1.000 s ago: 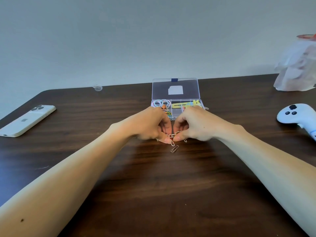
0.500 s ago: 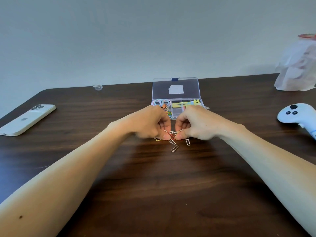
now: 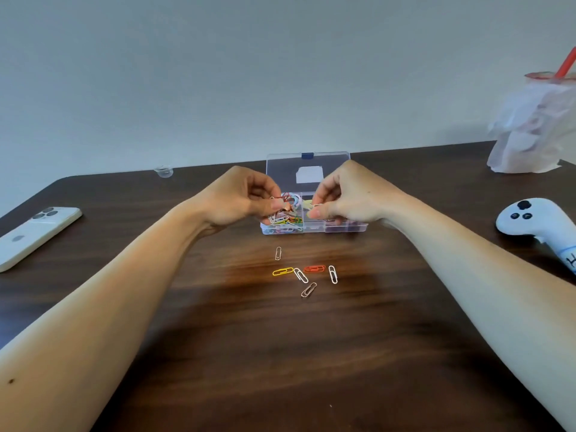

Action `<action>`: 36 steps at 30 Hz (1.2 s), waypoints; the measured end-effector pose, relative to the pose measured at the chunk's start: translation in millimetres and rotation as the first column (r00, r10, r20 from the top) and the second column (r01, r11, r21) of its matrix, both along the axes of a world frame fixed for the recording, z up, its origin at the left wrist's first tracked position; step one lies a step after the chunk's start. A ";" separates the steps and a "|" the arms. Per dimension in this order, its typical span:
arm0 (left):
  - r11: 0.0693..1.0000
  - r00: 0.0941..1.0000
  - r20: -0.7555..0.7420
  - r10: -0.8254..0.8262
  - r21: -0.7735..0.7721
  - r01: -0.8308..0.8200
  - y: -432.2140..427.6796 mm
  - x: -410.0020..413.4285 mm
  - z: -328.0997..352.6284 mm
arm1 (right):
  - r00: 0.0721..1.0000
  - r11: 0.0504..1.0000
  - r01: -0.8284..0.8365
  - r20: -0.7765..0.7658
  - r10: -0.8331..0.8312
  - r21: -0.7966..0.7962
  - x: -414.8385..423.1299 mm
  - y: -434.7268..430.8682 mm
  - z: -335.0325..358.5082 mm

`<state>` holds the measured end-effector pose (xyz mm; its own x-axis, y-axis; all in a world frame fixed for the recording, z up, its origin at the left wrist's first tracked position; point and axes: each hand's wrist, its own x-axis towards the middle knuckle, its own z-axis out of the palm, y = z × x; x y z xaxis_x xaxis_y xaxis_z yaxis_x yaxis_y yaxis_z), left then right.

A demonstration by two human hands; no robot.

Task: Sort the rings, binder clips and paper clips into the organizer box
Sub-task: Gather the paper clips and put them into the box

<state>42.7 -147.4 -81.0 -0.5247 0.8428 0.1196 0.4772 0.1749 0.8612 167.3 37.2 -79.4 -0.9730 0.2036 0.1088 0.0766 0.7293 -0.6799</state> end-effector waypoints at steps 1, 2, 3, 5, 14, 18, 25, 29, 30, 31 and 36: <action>1.000 1.000 0.002 0.008 -0.003 -0.008 3.0 -3.4 -1.9 | 1.000 1.000 0.006 0.009 -0.006 0.006 -5.8 0.9 3.2; 1.000 1.000 0.003 0.017 -0.005 -0.017 6.0 -6.1 -4.3 | 1.000 1.000 0.007 0.016 -0.007 0.010 -11.0 1.0 5.6; 1.000 1.000 0.003 0.026 -0.005 -0.026 9.0 -9.3 -6.6 | 1.000 1.000 0.003 0.021 -0.003 0.011 -17.0 1.5 6.9; 0.999 0.999 -0.006 0.036 -0.006 -0.036 12.9 -16.3 -11.9 | 0.999 1.000 -0.009 0.031 0.009 -0.002 -28.7 0.5 5.5; 0.993 0.971 -0.230 0.070 -0.080 -0.090 13.6 -24.7 -23.9 | 0.999 1.000 -0.005 0.036 0.005 0.014 -45.3 -3.8 -13.1; 0.990 0.951 -0.294 0.097 -0.073 -0.123 14.8 -24.0 -24.8 | 1.000 1.000 0.003 0.017 -0.003 0.011 -44.9 -1.4 -12.4; 0.987 0.929 -0.349 0.125 -0.055 -0.154 14.5 -23.1 -25.0 | 1.000 0.999 0.001 0.002 -0.001 0.035 -43.3 -1.3 -11.6; 0.986 0.933 -0.341 0.117 -0.075 -0.152 11.9 -24.2 -22.3 | 1.000 0.999 0.007 0.002 -0.007 0.042 -42.9 -1.0 -9.7; 0.986 0.935 -0.338 0.110 -0.078 -0.145 10.9 -24.0 -21.0 | 1.000 0.999 0.007 -0.002 -0.007 0.047 -43.2 -1.1 -9.4; 0.988 0.937 -0.333 0.103 -0.078 -0.136 9.7 -23.9 -19.5 | 1.000 0.999 0.009 -0.007 -0.008 0.049 -43.5 -1.6 -9.2; 0.988 0.947 -0.292 0.131 -0.042 -0.150 -1.5 -31.2 -13.2 | 1.000 0.998 -0.010 -0.009 0.010 0.063 -49.3 -8.6 -10.6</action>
